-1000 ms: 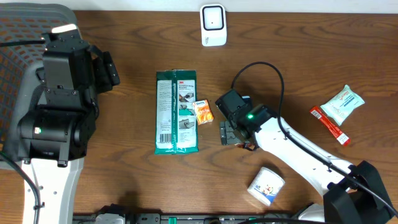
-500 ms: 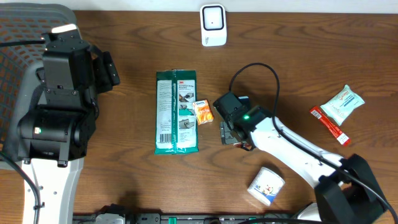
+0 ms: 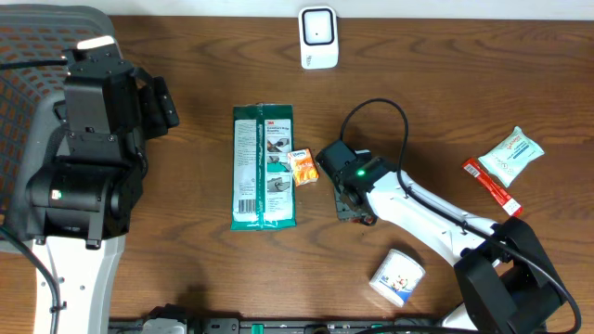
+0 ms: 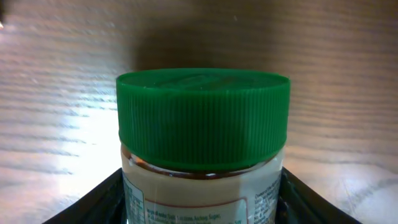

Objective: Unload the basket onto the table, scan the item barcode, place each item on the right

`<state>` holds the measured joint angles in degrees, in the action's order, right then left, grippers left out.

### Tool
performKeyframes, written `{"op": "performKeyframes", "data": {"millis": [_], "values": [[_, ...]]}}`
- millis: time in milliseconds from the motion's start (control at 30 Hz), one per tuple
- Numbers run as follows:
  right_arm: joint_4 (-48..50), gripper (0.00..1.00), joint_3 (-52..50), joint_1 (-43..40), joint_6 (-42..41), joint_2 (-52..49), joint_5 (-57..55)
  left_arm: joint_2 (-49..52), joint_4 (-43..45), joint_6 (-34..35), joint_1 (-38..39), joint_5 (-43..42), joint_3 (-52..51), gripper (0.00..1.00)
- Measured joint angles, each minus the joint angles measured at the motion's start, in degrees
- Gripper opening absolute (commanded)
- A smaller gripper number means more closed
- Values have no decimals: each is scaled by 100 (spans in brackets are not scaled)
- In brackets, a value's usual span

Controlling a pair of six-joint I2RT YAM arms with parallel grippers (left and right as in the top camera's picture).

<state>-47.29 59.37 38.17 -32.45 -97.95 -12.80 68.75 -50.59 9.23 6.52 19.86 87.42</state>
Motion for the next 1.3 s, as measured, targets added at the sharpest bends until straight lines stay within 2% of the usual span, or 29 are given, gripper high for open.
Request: {"op": "performKeyframes", "data": {"millis": [100, 267, 433, 667, 1300], "values": [[-20, 82, 13, 0, 133, 22, 31, 0, -2, 0, 0, 0, 0, 92], [-22, 86, 55, 0, 297, 120, 31, 0, 0, 0, 0, 0, 0, 92], [-210, 96, 269, 0, 372, 127, 35, 0, -2, 0, 0, 0, 0, 92], [-352, 96, 520, 0, 470, 129, 146, 0, 0, 0, 0, 0, 0, 92], [-243, 97, 540, 0, 511, 129, 1493, 0, 0, 0, 0, 0, 0, 92]]}}
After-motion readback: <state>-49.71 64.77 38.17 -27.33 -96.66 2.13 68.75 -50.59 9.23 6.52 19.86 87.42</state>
